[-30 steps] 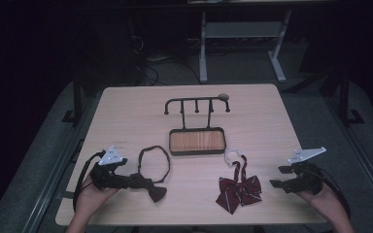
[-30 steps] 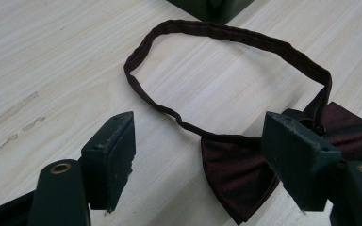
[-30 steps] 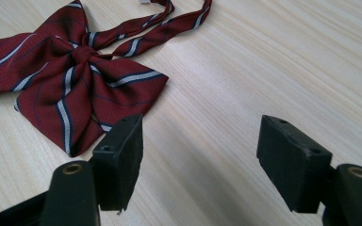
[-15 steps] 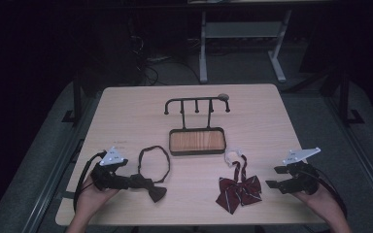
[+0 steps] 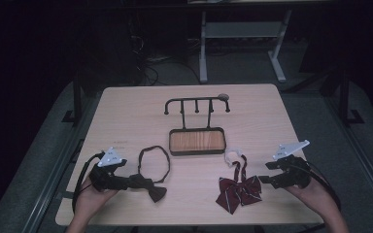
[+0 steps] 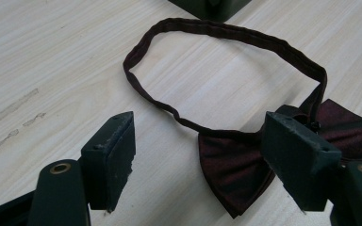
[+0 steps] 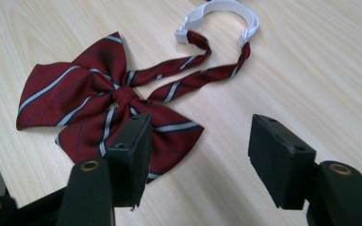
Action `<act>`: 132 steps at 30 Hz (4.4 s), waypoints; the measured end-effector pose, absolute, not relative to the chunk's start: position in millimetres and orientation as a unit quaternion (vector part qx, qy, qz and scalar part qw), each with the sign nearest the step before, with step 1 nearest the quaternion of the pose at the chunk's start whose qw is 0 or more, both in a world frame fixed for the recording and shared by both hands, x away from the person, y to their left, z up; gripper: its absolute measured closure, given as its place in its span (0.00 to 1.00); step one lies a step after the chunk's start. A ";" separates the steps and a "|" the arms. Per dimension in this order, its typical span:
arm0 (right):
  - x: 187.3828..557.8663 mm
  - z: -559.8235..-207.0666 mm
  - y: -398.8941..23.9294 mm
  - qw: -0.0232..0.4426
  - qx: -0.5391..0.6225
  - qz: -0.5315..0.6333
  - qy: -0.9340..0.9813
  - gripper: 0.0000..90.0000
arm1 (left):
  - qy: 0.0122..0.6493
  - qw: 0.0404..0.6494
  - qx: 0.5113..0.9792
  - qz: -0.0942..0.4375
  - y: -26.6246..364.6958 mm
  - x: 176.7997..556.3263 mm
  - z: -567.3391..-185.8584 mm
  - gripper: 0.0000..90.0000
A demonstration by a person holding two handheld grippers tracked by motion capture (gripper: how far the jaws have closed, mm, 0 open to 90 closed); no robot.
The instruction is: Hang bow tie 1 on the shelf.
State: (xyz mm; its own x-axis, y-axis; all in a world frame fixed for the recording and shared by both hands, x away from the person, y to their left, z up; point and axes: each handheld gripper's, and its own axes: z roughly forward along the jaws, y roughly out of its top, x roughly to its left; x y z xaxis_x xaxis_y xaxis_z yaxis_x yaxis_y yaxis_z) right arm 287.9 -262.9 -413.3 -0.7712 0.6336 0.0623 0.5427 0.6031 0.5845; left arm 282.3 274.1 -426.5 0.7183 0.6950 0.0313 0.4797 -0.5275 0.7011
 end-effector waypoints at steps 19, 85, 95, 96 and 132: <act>314.8 -393.6 -226.0 0.048 0.304 0.269 0.913 0.49 | 0.342 0.348 0.859 0.158 275.7 281.1 -425.8 0.30; 400.8 -440.9 -189.4 0.017 0.340 0.142 0.929 0.84 | 0.342 0.351 0.858 0.155 275.9 281.3 -426.0 0.30; 398.9 -440.4 -188.0 0.021 0.331 0.137 0.934 0.97 | 0.341 0.350 0.858 0.156 275.4 281.0 -425.6 0.30; 398.8 -439.7 -188.7 0.020 0.329 0.139 0.934 0.97 | 0.341 0.350 0.858 0.156 275.5 281.0 -425.6 0.30; 367.2 -374.4 -205.5 0.002 0.251 0.232 0.940 0.96 | 0.344 0.349 0.857 0.157 275.5 281.1 -426.0 0.30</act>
